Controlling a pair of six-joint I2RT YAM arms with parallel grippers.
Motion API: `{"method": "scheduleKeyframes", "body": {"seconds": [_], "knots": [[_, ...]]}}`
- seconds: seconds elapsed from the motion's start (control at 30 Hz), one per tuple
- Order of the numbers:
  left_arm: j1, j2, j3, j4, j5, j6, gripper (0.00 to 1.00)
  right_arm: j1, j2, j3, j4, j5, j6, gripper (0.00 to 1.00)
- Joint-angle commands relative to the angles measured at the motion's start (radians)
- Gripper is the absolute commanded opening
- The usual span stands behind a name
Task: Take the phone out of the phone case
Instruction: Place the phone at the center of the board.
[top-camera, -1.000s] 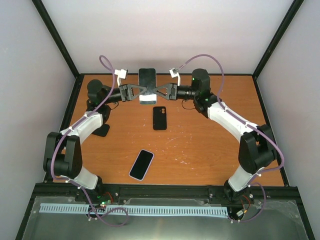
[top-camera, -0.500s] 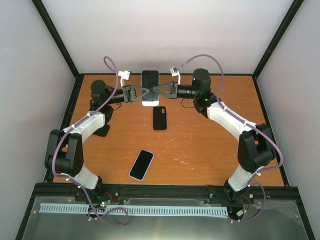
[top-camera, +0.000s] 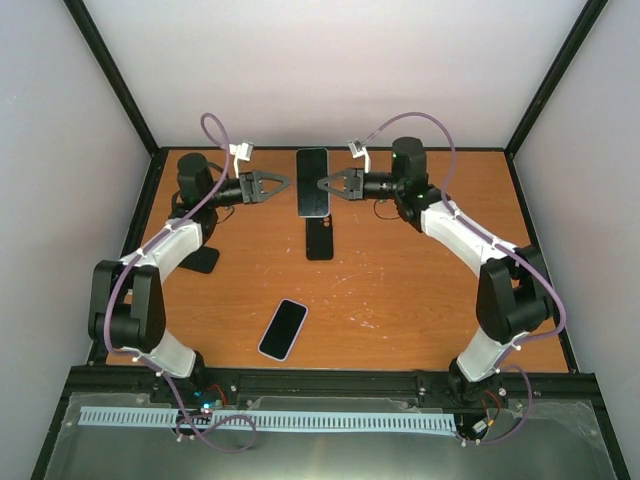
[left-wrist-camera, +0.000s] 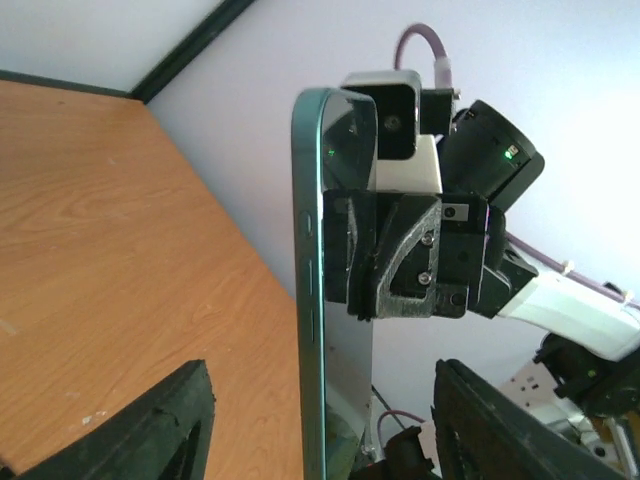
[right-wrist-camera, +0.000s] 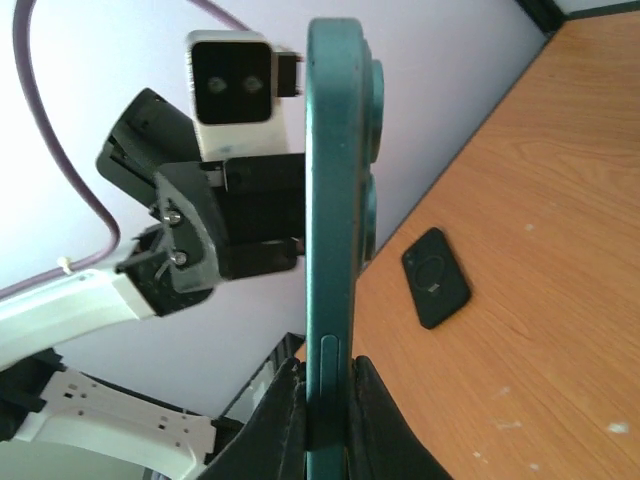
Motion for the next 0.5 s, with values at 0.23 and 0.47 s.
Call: {"method": "scheduleKeyframes", "body": {"seconds": [0.23, 0.47], "knots": [[0.069, -0.091, 0.095, -0.462, -0.099, 0.469, 1.0, -0.154, 0.015, -0.006, -0.378, -0.04, -0.301, 0.03], [0.074, -0.15, 0.152, -0.775, -0.361, 0.738, 1.0, -0.228, 0.111, -0.031, -0.465, -0.037, -0.354, 0.03]]}}
